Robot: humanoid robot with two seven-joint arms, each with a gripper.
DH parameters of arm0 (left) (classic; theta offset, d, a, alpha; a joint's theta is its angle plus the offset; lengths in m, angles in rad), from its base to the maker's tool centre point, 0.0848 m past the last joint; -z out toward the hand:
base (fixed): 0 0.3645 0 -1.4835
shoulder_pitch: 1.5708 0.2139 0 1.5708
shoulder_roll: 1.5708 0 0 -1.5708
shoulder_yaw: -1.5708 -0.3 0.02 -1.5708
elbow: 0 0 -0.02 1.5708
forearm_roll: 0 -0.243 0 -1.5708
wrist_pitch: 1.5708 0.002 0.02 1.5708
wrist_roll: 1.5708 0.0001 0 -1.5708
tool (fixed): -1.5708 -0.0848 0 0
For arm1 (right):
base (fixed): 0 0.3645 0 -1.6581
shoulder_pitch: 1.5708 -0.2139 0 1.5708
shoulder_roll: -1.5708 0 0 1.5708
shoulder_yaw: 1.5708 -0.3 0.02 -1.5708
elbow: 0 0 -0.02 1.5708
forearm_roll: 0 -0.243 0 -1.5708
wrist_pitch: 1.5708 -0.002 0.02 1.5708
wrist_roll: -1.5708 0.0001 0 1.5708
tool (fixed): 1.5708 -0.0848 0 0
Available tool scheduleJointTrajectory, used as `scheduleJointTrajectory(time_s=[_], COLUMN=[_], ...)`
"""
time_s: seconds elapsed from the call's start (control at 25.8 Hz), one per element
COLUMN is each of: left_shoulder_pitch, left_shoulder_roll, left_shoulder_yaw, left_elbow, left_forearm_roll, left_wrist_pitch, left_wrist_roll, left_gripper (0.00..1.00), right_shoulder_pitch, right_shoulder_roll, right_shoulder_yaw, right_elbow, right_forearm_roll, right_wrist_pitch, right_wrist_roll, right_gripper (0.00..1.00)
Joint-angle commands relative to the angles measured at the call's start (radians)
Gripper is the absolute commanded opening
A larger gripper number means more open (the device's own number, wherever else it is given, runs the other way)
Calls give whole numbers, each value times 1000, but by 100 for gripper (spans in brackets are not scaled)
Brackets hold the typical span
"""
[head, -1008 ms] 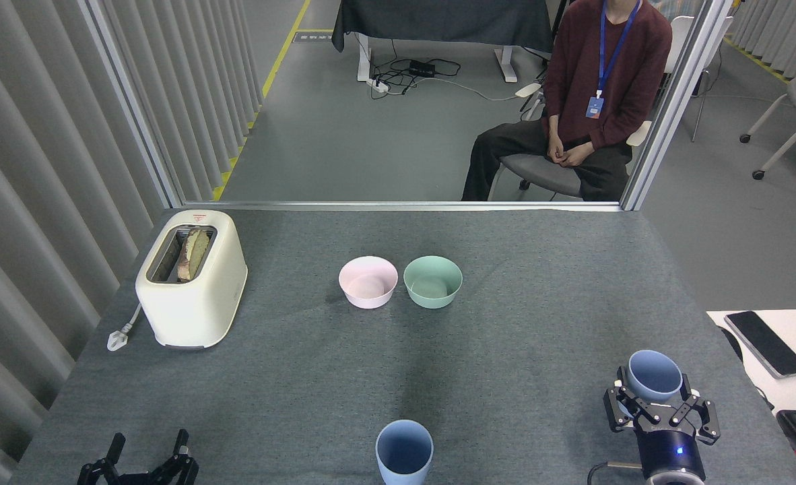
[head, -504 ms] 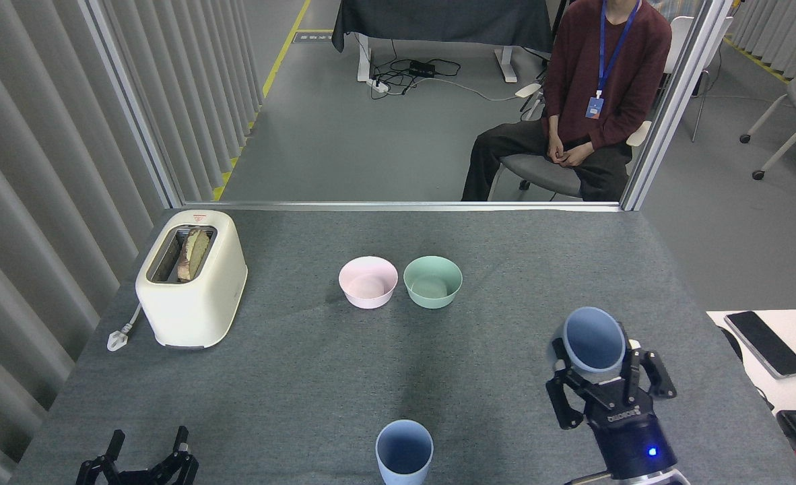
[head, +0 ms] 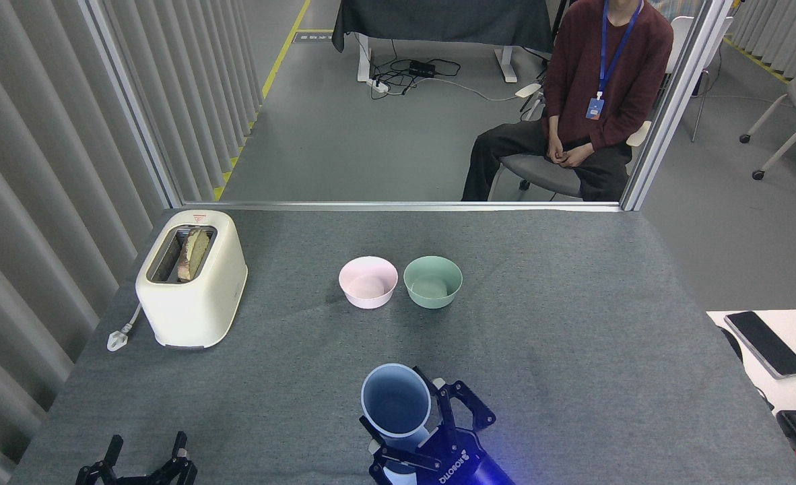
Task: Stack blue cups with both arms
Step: 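Lift the blue cup with the right gripper toward the placed cup, then lower the held cup into the placed cup and release it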
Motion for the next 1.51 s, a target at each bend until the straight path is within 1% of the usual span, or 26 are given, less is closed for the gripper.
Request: scheduleJointTrajectory(time_s=[0.0,0.08,0.23,0.47,0.62,1.2,1.24,1.28,1.32,1.36,1.47], left_shoulder_pitch=[3,3,4,3,0,-8,-8,-8,-8,-8,-8], left_shoulder_roll=[7,11,11,19,19,25,27,27,28,30,33], left_shoulder_yaw=[0,0,2,2,2,2,2,2,2,2,2], left_elbow=[2,3,3,20,26,42,42,42,42,42,42], left_forearm_roll=[0,-2,0,-2,-2,0,0,0,0,0,2], left_wrist_pitch=[0,0,0,0,0,0,0,0,0,0,0], left_wrist_roll=[9,12,13,24,27,42,44,44,44,44,44], left_gripper=[99,99,99,99,99,99,99,99,99,99,99], right_shoulder_pitch=[38,39,41,41,56,59,58,58,59,59,61], right_shoulder_roll=[12,10,17,12,23,23,23,23,24,27,30], right_shoulder_yaw=[-1,-7,-64,-67,-65,-65,-65,-65,-65,-65,-62], right_elbow=[-1,10,22,28,30,45,45,46,46,46,45], right_forearm_roll=[14,16,14,14,14,16,16,16,16,14,14], right_wrist_pitch=[-3,3,0,-3,-8,-19,-19,-19,-17,-19,-20], right_wrist_roll=[19,25,25,25,25,25,25,25,23,22,17], right_gripper=[37,37,37,37,37,38,39,51,82,100,100])
